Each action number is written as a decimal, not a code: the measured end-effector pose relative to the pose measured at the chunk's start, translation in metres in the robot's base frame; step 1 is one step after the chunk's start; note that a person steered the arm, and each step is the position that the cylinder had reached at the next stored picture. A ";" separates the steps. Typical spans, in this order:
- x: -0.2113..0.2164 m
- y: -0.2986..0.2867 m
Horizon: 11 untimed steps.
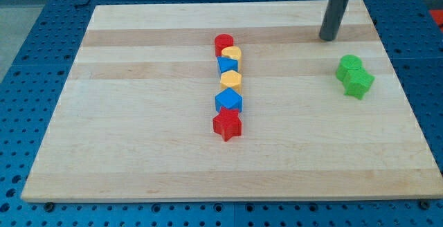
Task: Push the red circle left and down
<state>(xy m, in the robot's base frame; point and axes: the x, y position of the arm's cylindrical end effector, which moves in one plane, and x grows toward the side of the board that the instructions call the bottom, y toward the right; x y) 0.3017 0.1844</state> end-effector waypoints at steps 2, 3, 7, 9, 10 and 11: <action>0.006 -0.064; 0.015 -0.099; 0.051 -0.293; 0.112 -0.327; 0.108 -0.343; 0.102 -0.343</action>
